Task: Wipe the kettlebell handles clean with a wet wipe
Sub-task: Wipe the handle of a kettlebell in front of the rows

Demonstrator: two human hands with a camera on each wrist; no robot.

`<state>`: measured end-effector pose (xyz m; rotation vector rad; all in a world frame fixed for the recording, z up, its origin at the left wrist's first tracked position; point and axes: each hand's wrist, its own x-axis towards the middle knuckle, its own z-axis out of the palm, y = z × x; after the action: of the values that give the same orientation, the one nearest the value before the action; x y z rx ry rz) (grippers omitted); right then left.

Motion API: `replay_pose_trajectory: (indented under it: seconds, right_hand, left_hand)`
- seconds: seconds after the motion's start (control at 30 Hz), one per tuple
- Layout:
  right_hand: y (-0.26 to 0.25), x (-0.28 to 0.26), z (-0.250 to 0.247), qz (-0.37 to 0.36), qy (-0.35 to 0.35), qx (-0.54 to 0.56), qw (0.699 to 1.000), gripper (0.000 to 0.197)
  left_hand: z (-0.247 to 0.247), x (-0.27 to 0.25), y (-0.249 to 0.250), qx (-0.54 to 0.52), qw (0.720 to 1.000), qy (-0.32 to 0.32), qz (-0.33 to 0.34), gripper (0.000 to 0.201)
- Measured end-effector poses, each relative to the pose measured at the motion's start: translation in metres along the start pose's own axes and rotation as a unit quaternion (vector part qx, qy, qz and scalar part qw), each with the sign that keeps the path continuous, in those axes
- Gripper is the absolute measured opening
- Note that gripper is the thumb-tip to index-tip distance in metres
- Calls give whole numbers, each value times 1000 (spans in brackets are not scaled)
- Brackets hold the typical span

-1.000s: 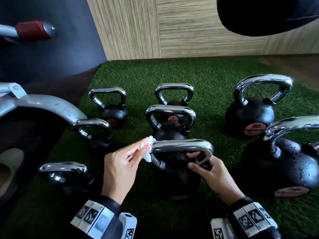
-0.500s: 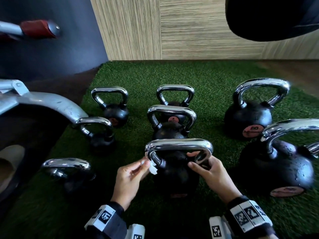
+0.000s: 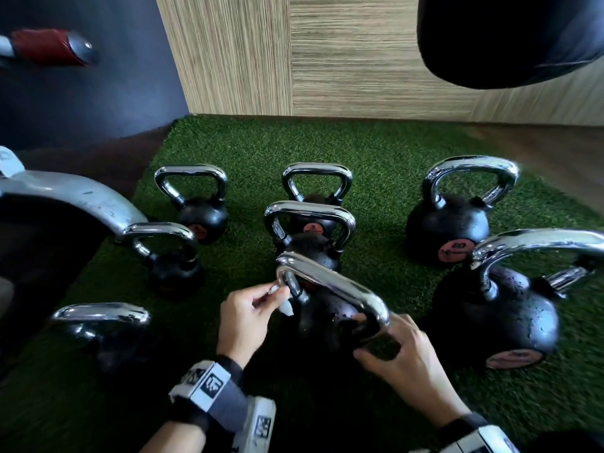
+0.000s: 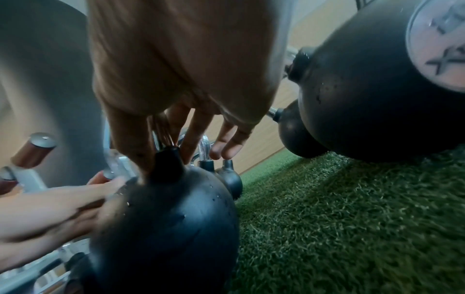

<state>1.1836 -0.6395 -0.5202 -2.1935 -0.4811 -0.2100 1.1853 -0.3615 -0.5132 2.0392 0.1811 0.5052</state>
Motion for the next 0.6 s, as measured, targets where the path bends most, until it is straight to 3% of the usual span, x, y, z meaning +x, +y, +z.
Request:
replay_pose_trajectory:
  seconds: [0.1, 0.2, 0.27, 0.33, 0.4, 0.43, 0.5, 0.6]
  right_hand:
    - [-7, -15, 0, -66, -44, -11, 997, 10]
    - [-17, -12, -3, -117, -84, -19, 989, 32]
    - [-17, -2, -4, -130, -94, -17, 987, 37]
    - [-7, 13, -3, -93, -55, 10, 994, 36]
    - [2, 29, 0, -28, -16, 41, 999, 28]
    - [4, 37, 2, 13, -33, 51, 998, 36]
    - [10, 49, 12, 71, -110, 55, 990, 80]
    - [10, 55, 25, 90, -172, 67, 979, 92]
  left_hand:
    - [16, 25, 8, 5, 999, -48, 16, 8]
    - [38, 36, 16, -17, 995, -96, 27, 12]
    - [43, 40, 18, -52, 986, -157, 0, 17]
    - [40, 41, 16, -110, 968, -225, -29, 19]
    - [38, 39, 12, -110, 966, -234, -8, 25]
    - [39, 37, 11, -92, 971, -220, 1, 29]
    - [40, 35, 15, -48, 981, -186, 10, 25]
    - [43, 42, 24, 7, 985, -170, 20, 15]
